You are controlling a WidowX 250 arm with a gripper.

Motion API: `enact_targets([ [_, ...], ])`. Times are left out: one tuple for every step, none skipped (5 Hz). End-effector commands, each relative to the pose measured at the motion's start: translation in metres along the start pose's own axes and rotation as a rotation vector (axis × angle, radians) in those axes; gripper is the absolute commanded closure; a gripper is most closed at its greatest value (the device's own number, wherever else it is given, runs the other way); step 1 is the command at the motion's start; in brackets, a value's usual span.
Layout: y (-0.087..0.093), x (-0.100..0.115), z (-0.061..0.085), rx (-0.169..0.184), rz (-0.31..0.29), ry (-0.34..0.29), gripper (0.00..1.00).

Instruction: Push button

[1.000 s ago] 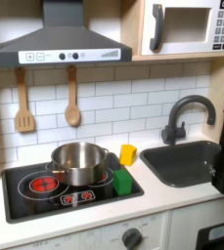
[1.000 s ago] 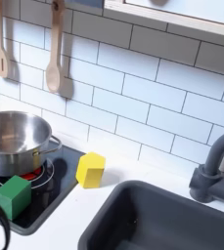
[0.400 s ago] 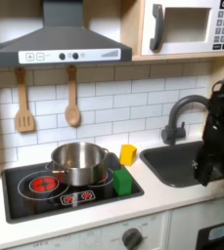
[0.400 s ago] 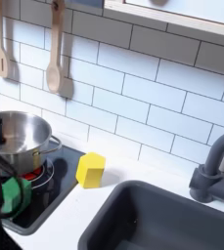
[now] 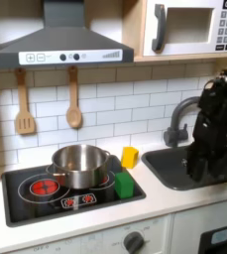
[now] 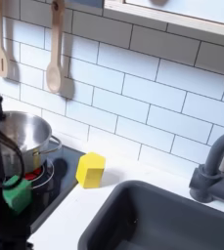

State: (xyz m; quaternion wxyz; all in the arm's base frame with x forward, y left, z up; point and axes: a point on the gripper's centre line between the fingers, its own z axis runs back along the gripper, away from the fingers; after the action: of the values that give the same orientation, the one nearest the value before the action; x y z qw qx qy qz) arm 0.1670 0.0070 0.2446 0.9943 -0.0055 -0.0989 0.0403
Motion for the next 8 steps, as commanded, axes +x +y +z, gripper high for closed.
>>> enact_targets([
  [0.023, 0.022, 0.001, 0.009, 0.069, -0.056, 1.00],
  [0.031, 0.032, 0.003, -0.001, 0.094, -0.099, 1.00],
  [0.039, 0.041, 0.009, -0.001, 0.107, -0.138, 1.00],
  [0.045, 0.054, 0.018, 0.000, 0.122, -0.182, 1.00],
  [0.051, 0.068, 0.025, 0.000, 0.131, -0.228, 1.00],
  [0.057, 0.081, 0.033, 0.007, 0.142, -0.263, 1.00],
  [0.060, 0.093, 0.039, 0.008, 0.143, -0.294, 1.00],
  [0.064, 0.103, 0.044, 0.014, 0.145, -0.321, 1.00],
])
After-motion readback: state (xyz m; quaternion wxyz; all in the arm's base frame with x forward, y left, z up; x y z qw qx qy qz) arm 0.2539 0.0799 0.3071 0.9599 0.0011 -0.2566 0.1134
